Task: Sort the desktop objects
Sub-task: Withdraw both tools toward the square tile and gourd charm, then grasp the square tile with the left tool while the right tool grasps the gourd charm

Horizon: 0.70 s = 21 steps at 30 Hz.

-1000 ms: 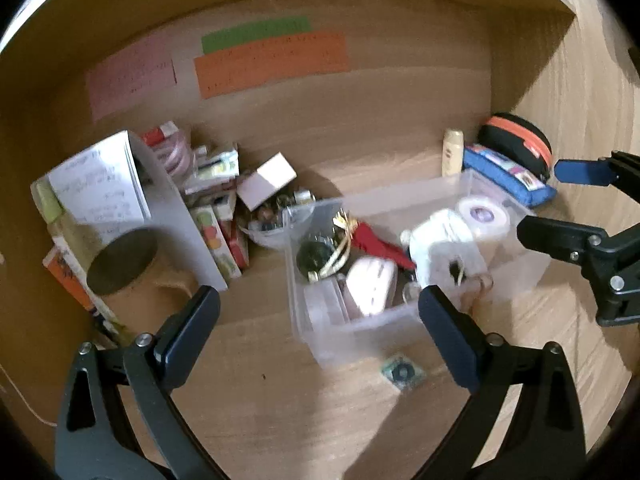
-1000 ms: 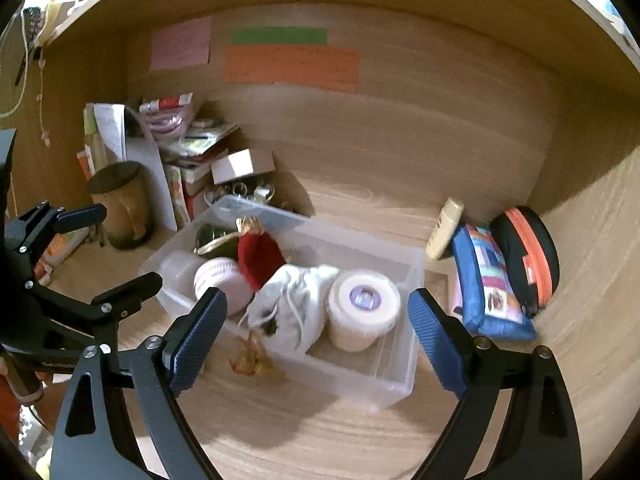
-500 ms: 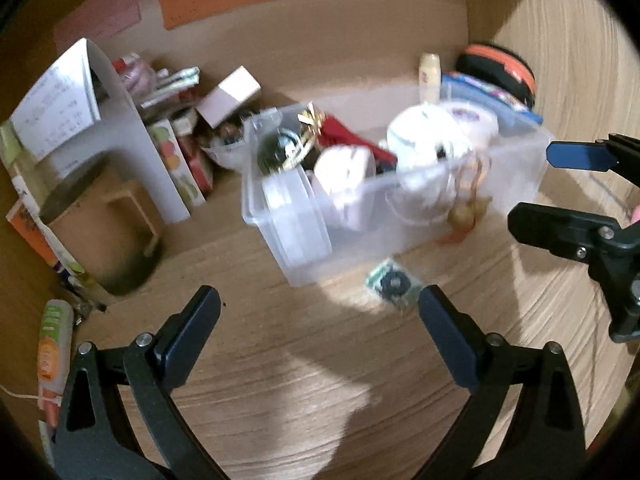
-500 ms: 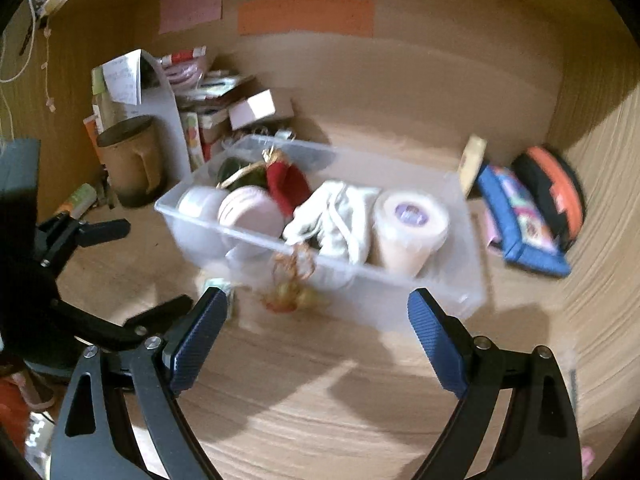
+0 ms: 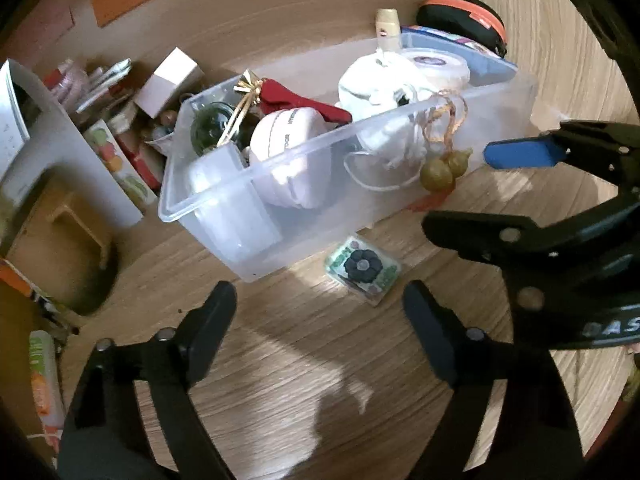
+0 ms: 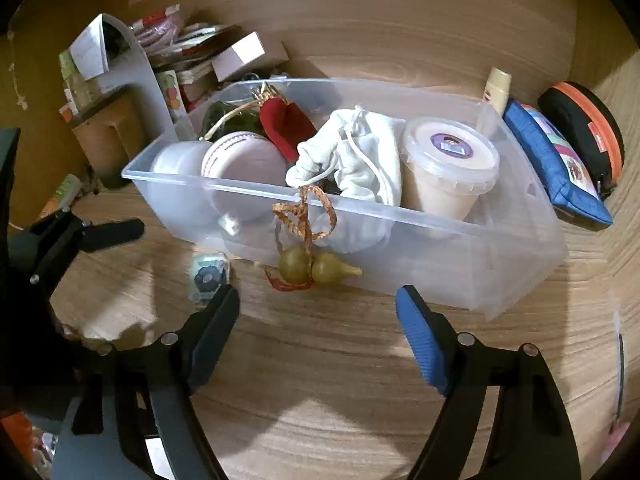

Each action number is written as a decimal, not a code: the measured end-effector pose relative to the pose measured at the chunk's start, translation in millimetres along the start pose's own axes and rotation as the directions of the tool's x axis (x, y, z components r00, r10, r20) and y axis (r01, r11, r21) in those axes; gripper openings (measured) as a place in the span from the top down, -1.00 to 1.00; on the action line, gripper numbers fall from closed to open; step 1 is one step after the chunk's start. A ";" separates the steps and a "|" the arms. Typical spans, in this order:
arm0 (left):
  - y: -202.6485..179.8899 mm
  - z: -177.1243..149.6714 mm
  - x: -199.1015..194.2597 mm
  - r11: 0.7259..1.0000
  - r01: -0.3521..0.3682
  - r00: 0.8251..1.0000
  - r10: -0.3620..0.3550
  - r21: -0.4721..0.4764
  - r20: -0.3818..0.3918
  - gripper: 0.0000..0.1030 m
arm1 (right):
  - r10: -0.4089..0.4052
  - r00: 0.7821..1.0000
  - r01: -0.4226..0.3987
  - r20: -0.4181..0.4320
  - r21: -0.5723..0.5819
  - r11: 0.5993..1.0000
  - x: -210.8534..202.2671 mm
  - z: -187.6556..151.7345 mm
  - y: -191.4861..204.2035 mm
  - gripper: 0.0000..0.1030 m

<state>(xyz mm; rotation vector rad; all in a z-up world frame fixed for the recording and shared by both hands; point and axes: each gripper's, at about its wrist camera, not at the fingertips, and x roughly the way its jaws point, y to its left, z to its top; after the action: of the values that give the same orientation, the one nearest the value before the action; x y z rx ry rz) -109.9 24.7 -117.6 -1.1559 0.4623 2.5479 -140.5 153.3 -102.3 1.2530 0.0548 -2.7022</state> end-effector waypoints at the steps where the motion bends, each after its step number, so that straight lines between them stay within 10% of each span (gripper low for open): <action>1: 1.7 0.6 1.6 1.000 0.001 1.000 -0.001 -0.009 -0.006 -0.62 | -0.003 1.000 0.003 -0.001 0.003 1.000 1.5 0.8 -0.1 -0.42; 21: 5.0 6.8 9.8 0.996 0.090 0.996 -0.090 -0.026 -0.001 0.23 | 0.000 1.000 -0.001 0.007 0.172 0.985 10.2 0.3 -5.8 0.53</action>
<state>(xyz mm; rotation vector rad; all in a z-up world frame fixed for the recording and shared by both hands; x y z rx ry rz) -122.7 24.3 -120.0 -1.1617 0.3704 2.4828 -148.1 157.6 -110.0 1.2870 -0.1840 -2.7608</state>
